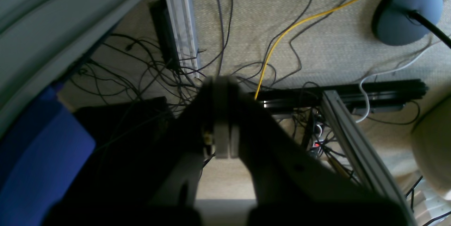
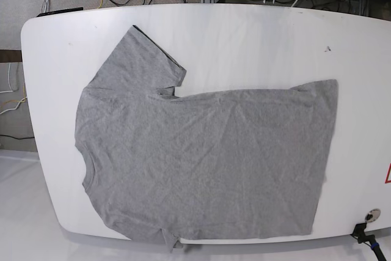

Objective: Fold the T-shirt properly

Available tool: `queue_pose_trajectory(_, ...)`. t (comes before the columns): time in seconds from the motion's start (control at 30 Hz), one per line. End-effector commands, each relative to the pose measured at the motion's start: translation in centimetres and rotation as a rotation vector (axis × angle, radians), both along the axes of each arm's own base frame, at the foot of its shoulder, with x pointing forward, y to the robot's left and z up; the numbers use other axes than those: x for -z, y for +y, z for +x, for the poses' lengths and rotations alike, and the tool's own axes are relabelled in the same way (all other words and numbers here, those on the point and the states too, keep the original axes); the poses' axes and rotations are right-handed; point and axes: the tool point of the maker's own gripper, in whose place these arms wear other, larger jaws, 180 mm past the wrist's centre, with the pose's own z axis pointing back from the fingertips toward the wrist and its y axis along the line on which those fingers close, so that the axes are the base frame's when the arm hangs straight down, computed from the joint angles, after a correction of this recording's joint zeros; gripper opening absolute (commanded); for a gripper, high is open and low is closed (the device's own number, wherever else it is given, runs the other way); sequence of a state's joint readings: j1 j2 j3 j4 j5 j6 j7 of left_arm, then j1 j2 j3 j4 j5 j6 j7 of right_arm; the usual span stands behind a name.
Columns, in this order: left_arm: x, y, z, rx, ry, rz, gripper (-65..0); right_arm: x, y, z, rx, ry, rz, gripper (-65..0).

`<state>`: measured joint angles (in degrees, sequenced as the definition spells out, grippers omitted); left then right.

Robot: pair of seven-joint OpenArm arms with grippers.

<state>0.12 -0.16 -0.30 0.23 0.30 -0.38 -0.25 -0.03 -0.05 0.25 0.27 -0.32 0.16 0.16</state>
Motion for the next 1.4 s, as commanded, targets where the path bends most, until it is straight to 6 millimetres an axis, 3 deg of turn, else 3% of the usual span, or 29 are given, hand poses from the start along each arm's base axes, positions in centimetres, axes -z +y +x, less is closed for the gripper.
queue_pose_trajectory(0.0, 0.0, -0.1, 0.4, 0.009, -0.019, -0.006, -65.0, 0.0, 0.8, 1.0, -0.019, -0.031, 0.008, -65.0)
queue_pose_trajectory(1.03, -0.1, 1.3, -1.4, 0.01, 0.018, 0.012, -65.0, 0.0, 0.3, 0.5, -0.013, -0.012, 0.0, -65.0)
queue_pose_trajectory(1.17, -0.1, 1.3, -2.8, 0.011, 0.032, -0.002, -65.0, 0.0, 0.0, -0.8, -0.013, 0.008, -0.007, -65.0)
queue_pose_trajectory(1.37, -0.5, 3.1, -5.1, 0.002, 0.013, -0.025, -65.0, -0.4, -1.8, -5.1, 0.004, 0.058, -0.032, -65.0)
